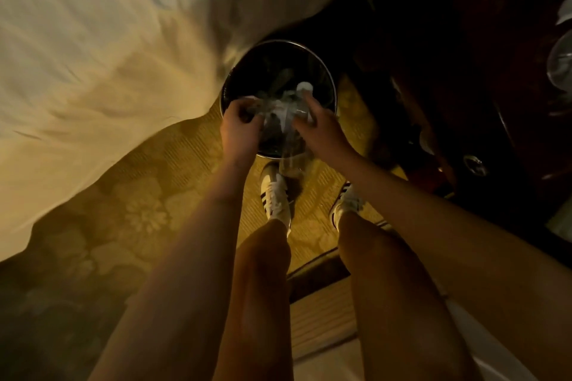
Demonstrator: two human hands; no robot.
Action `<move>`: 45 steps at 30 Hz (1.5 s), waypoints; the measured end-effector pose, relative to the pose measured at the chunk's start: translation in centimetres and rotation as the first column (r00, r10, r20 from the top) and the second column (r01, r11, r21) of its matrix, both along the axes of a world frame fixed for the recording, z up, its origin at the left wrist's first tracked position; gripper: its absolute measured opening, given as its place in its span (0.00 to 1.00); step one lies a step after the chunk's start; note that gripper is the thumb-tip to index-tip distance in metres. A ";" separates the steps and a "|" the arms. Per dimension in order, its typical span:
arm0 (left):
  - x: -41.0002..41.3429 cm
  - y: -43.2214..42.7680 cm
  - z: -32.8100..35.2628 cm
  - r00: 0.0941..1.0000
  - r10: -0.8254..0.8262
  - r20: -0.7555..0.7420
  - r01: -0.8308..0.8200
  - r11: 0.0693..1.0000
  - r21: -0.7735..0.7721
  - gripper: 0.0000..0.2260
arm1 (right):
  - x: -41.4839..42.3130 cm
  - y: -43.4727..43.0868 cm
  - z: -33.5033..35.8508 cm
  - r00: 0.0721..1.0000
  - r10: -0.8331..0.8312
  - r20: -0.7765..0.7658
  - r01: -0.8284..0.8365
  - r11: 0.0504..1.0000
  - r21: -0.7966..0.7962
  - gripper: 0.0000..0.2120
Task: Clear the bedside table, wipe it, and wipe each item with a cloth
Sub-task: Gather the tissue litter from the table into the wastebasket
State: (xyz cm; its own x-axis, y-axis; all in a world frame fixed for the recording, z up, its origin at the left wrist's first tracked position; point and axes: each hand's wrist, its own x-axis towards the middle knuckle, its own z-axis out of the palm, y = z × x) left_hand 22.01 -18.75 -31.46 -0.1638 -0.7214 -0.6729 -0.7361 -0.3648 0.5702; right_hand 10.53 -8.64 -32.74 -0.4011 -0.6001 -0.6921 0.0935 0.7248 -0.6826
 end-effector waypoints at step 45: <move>-33.0 -1.3 21.9 0.442 -0.894 -0.080 0.832 0.441 -0.336 0.27 | -29.0 13.4 28.0 0.729 -0.351 -0.588 0.309 0.935 -0.176 0.14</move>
State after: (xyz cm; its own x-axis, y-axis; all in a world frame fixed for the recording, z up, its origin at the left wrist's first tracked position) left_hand -11.00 -20.00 -9.52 -0.8984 -0.2269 -0.3760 -0.4372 0.5432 0.7168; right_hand -18.47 4.77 -4.73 -0.9006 -0.3829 -0.2056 -0.1249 0.6811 -0.7215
